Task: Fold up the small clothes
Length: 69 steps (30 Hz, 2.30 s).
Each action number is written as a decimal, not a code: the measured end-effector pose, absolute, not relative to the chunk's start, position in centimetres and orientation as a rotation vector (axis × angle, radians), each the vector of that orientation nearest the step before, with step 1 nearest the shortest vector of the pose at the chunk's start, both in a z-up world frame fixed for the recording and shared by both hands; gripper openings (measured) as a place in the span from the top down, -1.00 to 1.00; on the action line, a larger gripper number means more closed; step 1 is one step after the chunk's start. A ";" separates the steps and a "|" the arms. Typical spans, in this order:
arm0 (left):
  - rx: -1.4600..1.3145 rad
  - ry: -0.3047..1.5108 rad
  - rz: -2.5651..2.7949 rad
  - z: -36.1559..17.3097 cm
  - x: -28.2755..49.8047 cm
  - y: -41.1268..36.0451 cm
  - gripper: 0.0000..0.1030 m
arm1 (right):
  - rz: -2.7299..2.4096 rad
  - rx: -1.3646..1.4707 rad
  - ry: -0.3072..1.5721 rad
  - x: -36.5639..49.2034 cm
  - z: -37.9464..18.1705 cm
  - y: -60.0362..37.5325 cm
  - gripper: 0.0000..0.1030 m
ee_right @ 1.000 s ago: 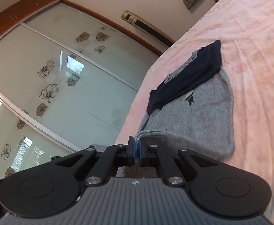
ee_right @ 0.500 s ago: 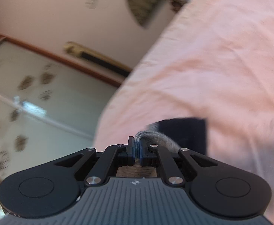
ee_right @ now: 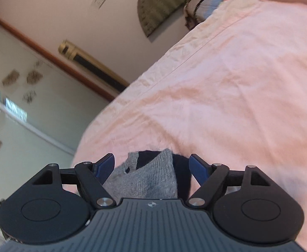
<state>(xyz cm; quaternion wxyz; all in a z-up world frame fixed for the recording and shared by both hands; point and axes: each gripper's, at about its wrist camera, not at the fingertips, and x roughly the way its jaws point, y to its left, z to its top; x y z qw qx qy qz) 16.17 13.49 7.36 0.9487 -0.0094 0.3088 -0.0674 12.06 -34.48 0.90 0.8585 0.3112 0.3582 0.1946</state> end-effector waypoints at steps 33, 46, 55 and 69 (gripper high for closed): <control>-0.579 0.628 0.053 4.5 -1.0 19.3 -0.67 | 0.350 0.643 0.674 1.1 1.9 -37.6 -0.55; -1.083 0.698 -0.029 0.7 -3.3 17.5 -0.64 | 0.416 0.949 0.802 -8.9 -1.6 -35.3 -0.87; -0.923 0.763 0.099 0.4 -2.9 15.0 0.79 | 0.346 0.919 0.842 -6.1 -3.6 -31.4 0.75; -0.522 0.713 -0.041 5.0 -10.9 12.6 0.81 | 0.424 0.950 0.730 -13.2 0.0 -36.8 0.80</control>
